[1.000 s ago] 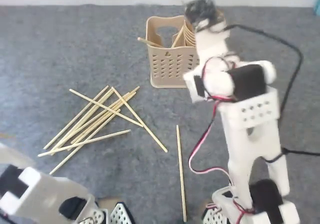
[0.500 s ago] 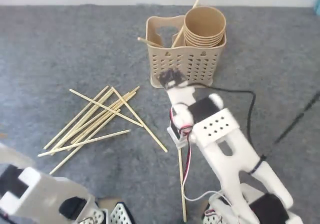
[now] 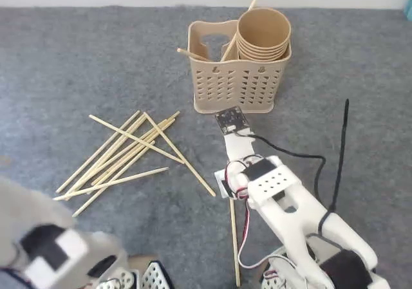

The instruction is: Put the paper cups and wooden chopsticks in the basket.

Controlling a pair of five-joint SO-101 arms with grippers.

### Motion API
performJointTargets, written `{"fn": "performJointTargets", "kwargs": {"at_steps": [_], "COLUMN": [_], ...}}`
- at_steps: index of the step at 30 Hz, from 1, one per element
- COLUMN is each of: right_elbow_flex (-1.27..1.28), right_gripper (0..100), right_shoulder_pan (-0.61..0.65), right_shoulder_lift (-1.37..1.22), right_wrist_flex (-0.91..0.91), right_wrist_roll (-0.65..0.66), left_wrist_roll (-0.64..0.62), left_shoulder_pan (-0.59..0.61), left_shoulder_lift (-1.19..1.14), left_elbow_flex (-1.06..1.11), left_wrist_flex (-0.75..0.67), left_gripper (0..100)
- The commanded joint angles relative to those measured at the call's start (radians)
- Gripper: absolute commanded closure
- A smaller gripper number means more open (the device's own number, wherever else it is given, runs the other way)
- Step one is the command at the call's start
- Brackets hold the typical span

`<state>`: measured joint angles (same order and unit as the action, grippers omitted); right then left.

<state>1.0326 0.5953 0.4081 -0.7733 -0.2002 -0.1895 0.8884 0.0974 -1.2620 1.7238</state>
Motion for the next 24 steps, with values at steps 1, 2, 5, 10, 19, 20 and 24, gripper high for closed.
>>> {"fn": "performJointTargets", "kwargs": {"at_steps": [1, 2, 5, 10, 19, 20, 24], "right_elbow_flex": [0.015, 0.028, 0.060, 0.068, -0.149, -0.178, -0.224], "right_gripper": [89.0, 88.9, 88.7, 88.7, 89.0, 89.0, 91.4], "right_shoulder_pan": [0.004, 0.004, 0.004, 0.004, -0.016, -0.024, -0.036], "right_shoulder_lift": [0.051, 0.050, 0.050, 0.038, -0.260, -0.286, -0.334], "right_wrist_flex": [0.073, 0.093, 0.139, 0.200, 0.137, 0.108, 0.073], "right_wrist_roll": [-0.035, -0.034, -0.034, -0.034, -0.054, -0.075, -0.100], "left_wrist_roll": [0.029, 0.029, 0.029, 0.072, 0.123, 0.123, 0.124], "left_shoulder_pan": [-0.083, -0.092, -0.107, -0.143, -0.275, -0.275, -0.273], "left_shoulder_lift": [0.138, 0.163, 0.239, 0.354, 0.582, 0.605, 0.701], "left_elbow_flex": [-0.022, -0.016, 0.065, 0.262, 0.496, 0.535, 0.719], "left_wrist_flex": [0.032, 0.032, 0.032, 0.028, -0.055, -0.078, -0.172], "left_gripper": [99, 99, 99, 99, 99, 99, 99]}}
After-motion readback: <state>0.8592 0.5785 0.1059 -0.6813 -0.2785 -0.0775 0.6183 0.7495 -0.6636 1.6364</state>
